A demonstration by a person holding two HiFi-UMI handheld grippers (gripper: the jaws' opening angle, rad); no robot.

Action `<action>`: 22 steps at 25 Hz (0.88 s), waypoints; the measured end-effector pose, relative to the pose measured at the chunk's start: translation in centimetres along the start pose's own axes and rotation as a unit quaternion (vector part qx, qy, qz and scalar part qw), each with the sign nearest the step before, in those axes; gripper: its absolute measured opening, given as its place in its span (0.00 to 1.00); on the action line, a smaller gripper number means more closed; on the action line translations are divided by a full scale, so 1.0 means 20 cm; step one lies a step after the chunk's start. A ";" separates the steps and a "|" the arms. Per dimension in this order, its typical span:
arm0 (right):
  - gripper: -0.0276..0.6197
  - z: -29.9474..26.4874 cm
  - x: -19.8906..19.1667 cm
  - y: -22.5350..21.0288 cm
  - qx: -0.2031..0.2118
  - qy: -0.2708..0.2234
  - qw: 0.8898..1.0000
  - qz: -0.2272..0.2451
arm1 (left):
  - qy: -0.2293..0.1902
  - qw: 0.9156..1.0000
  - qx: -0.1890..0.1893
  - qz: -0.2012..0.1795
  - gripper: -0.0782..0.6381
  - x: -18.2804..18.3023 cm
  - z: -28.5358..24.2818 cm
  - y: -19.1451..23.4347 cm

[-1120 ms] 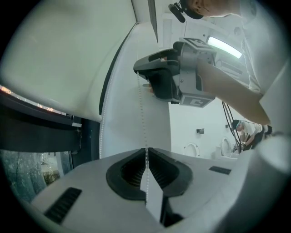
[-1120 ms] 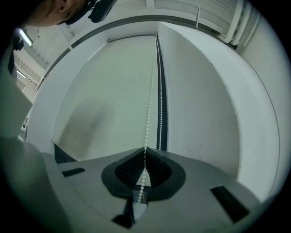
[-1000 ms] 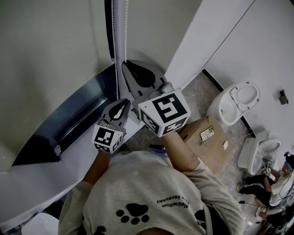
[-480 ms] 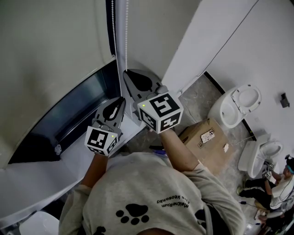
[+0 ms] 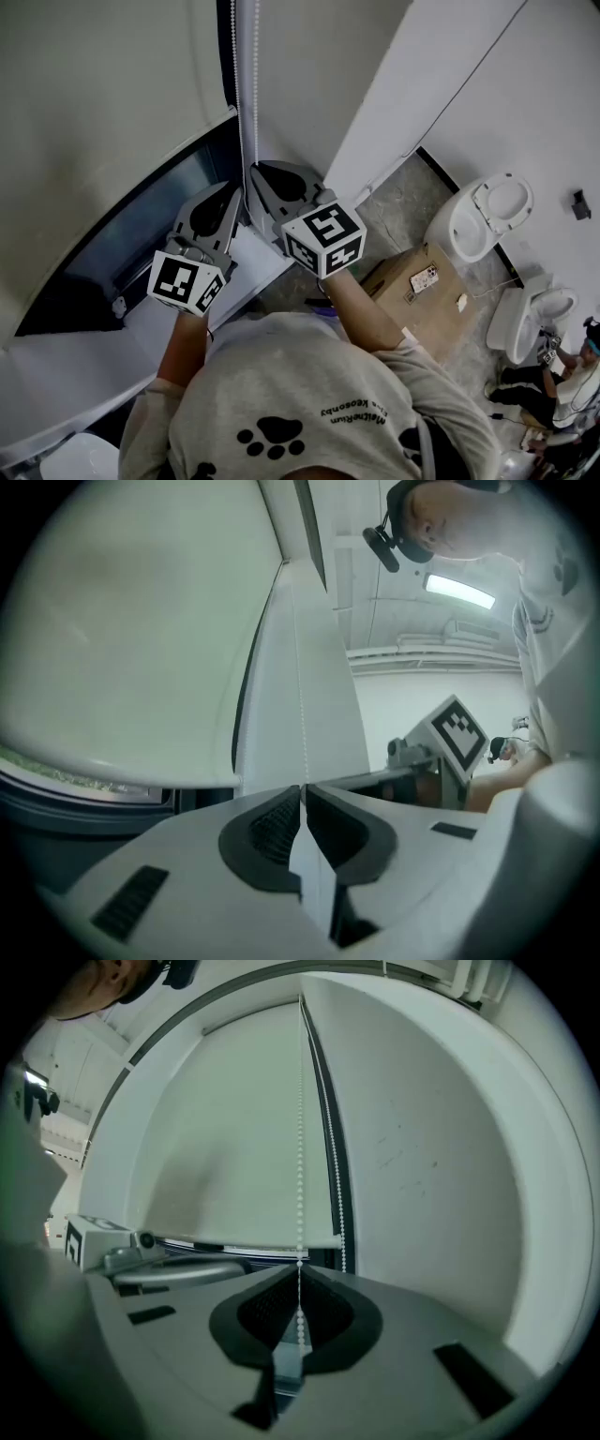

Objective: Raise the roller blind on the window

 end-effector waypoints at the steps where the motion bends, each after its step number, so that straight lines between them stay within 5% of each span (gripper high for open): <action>1: 0.06 0.00 -0.01 0.01 0.002 0.000 1.000 0.002 | -0.003 1.000 -0.005 -0.002 0.12 0.04 -0.01 0.00; 7: 0.06 0.00 -0.05 0.05 0.006 0.002 1.000 0.013 | -0.017 0.999 -0.030 -0.024 0.13 0.25 -0.08 -0.03; 11: 0.06 0.01 -0.07 0.07 0.006 0.000 1.000 0.019 | -0.008 0.998 -0.041 -0.038 0.26 0.36 -0.14 -0.05; 17: 0.06 0.02 -0.08 0.11 0.011 0.003 1.000 0.021 | -0.024 0.996 -0.051 -0.071 0.25 0.56 -0.24 -0.06; 22: 0.06 0.02 -0.07 0.11 0.009 0.001 1.000 0.023 | -0.018 0.995 -0.057 -0.084 0.15 0.62 -0.28 -0.07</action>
Point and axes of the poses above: the fingertips, and each gripper's own axes: z backward along the fingers, y to its left, x out of its top, the point moved 3 cm from there along z, backward along the fingers, and after that the axes turned 6 degrees about z, right-handed, at the moved point
